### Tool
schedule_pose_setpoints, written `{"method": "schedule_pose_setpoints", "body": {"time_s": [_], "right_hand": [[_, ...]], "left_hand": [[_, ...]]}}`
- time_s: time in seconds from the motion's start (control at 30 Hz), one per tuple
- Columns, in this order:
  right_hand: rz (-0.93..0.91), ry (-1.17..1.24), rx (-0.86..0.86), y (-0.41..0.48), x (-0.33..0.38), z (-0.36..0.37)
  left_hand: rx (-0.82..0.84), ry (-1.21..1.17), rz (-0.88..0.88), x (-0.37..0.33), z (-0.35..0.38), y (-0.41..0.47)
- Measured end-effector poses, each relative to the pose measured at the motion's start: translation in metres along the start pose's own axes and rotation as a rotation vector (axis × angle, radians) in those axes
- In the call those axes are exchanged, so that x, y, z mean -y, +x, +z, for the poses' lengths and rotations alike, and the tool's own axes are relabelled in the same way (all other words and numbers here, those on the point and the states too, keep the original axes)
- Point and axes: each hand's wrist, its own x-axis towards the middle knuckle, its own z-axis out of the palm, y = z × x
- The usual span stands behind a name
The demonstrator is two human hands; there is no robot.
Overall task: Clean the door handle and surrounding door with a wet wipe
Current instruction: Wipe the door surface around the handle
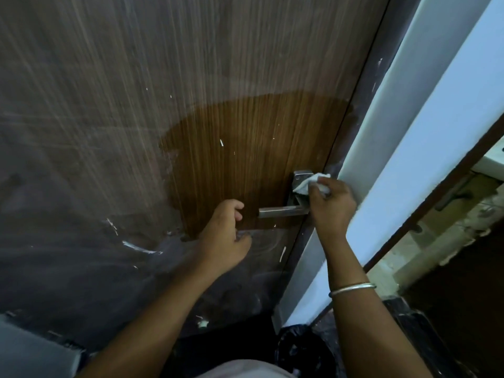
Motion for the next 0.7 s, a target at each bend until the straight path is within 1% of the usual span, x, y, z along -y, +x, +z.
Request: {"method": "schedule_pose_setpoints", "body": {"time_s": [0.17,0.3,0.37,0.5,0.57,0.7], "right_hand": [[0.115,0.192,0.080,0.004,-0.002,0.006],[0.422,0.390,0.218,0.008,-0.017,0.010],[0.532,0.444,0.287,0.005,-0.025,0.011],[0.790,0.614,0.321,-0.005,-0.031,0.012],[0.869,0.703,0.331,-0.013,-0.039,0.016],[1.030,0.953,0.355,-0.024,-0.047,0.024]], "left_hand": [[0.036,0.020,0.033,-0.007,0.008,0.002],[0.036,0.068,0.097,-0.013,0.014,0.003],[0.046,0.079,0.121,-0.014,0.019,0.004],[0.088,0.056,0.127,-0.016,0.028,0.003],[0.089,0.050,0.127,-0.016,0.031,0.002],[0.081,0.055,0.123,-0.016,0.032,0.003]]}}
